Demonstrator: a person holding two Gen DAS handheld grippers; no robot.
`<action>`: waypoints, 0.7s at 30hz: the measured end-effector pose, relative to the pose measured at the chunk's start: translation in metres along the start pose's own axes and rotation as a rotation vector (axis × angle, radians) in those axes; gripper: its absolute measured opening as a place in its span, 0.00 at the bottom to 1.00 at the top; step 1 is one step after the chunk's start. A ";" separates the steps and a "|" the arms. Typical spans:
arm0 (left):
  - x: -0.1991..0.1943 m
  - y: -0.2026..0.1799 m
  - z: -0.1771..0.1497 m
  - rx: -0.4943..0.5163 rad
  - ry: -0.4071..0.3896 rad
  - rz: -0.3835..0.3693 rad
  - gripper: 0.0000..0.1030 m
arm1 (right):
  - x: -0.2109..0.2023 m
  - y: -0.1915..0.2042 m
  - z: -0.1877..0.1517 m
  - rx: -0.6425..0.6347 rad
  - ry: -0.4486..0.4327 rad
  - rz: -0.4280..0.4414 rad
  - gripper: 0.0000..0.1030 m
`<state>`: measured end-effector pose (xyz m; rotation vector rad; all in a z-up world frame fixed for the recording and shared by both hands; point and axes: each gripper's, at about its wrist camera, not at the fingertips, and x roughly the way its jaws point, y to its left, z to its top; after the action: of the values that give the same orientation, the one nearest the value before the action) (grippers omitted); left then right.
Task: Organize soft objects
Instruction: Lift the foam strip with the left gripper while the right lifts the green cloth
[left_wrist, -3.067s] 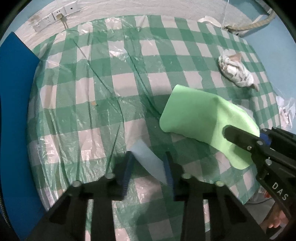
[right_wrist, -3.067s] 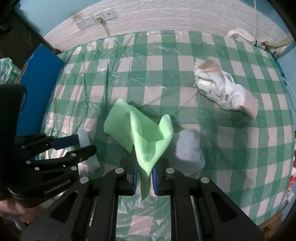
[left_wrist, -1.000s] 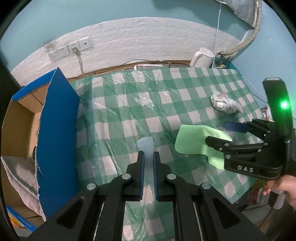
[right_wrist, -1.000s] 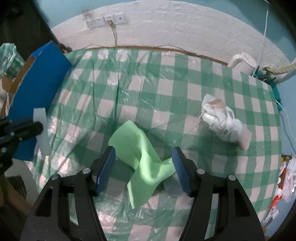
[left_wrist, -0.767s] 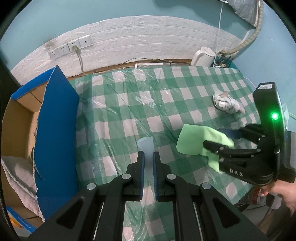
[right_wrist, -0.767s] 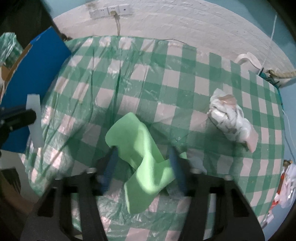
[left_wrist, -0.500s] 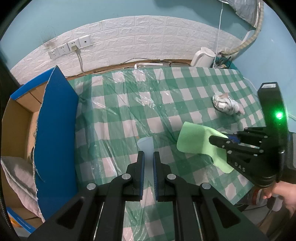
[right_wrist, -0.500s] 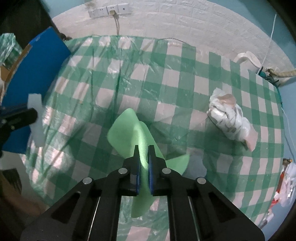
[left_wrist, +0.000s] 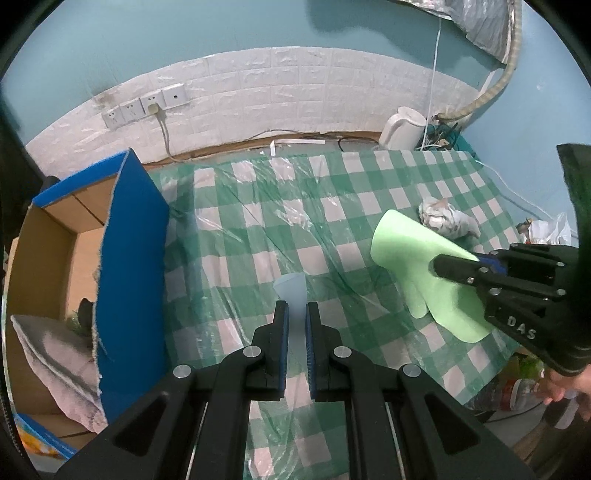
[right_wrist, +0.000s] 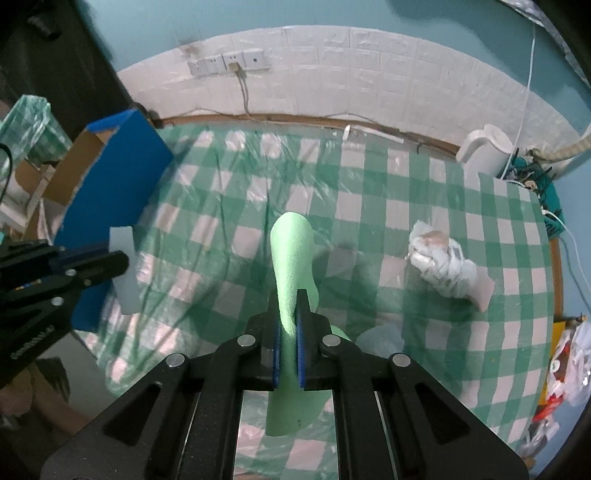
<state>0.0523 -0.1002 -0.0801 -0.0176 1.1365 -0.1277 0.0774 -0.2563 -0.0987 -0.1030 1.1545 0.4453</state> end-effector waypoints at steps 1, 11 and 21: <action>-0.002 0.001 0.000 0.001 -0.004 0.002 0.08 | -0.003 0.002 0.001 0.000 -0.007 0.002 0.06; -0.023 0.008 -0.003 0.015 -0.051 0.027 0.08 | -0.029 0.019 0.010 -0.010 -0.057 0.018 0.06; -0.051 0.028 -0.005 -0.004 -0.102 0.057 0.08 | -0.046 0.051 0.023 -0.051 -0.095 0.043 0.06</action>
<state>0.0291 -0.0662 -0.0382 0.0044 1.0340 -0.0731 0.0625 -0.2163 -0.0404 -0.1001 1.0537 0.5128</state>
